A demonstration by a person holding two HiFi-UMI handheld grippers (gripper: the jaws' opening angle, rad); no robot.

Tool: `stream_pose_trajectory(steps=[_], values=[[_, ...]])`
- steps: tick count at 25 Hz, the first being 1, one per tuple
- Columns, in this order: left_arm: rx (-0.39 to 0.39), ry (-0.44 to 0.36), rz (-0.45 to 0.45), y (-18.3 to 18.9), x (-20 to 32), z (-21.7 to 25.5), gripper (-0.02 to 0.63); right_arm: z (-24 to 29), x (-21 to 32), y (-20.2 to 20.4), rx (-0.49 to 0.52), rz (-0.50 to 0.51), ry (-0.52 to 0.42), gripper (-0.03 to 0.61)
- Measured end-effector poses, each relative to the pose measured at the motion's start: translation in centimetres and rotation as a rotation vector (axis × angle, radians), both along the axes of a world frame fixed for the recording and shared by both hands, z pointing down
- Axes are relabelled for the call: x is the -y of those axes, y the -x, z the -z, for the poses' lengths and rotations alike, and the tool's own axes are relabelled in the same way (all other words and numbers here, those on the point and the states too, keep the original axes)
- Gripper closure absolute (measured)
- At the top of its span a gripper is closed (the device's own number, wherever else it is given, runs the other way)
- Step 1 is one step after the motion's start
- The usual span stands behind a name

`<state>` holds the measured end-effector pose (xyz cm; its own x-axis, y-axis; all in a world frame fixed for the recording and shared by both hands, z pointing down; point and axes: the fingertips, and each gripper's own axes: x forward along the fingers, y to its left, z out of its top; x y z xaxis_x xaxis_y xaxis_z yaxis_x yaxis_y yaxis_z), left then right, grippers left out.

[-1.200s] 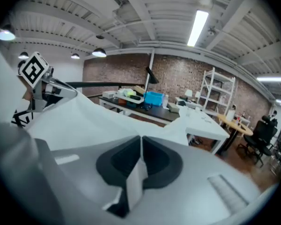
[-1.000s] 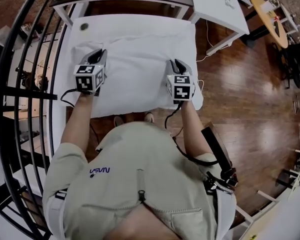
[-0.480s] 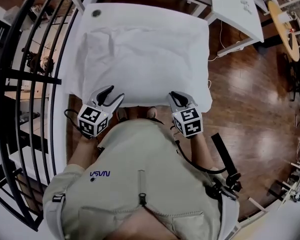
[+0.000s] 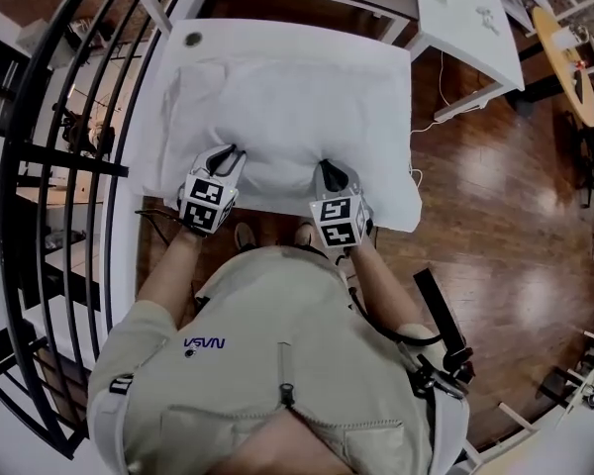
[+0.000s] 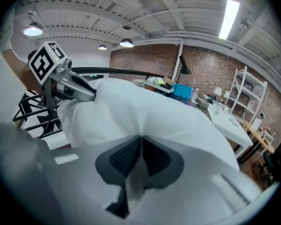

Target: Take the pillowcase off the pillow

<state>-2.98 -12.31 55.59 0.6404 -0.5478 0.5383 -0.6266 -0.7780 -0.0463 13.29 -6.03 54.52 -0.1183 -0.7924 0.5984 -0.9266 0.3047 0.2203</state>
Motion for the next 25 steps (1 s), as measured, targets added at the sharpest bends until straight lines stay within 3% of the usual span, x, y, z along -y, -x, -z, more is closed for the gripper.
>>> stream_pose_trajectory(steps=[8, 16, 19, 22, 25], values=[[0.068, -0.054, 0.035, -3.5, 6.9, 1.0, 0.526, -0.1, 7.0, -3.0, -0.051, -0.019, -0.048, 0.557], [0.086, -0.068, 0.087, -3.5, 5.7, 0.4, 0.528, -0.9, 6.1, -3.2, 0.002, 0.018, -0.047, 0.557], [0.06, -0.088, 0.126, -3.5, 5.0, 1.7, 0.533, -0.3, 5.8, -3.9, 0.039, 0.018, -0.053, 0.557], [-0.014, -0.135, 0.168, -2.6, 4.2, 4.5, 0.549, 1.2, 5.8, -4.2, 0.065, -0.009, -0.086, 0.557], [-0.072, -0.157, 0.22, 1.4, 4.1, 5.6, 0.549, 3.7, 5.6, -1.8, 0.09, -0.011, -0.149, 0.555]])
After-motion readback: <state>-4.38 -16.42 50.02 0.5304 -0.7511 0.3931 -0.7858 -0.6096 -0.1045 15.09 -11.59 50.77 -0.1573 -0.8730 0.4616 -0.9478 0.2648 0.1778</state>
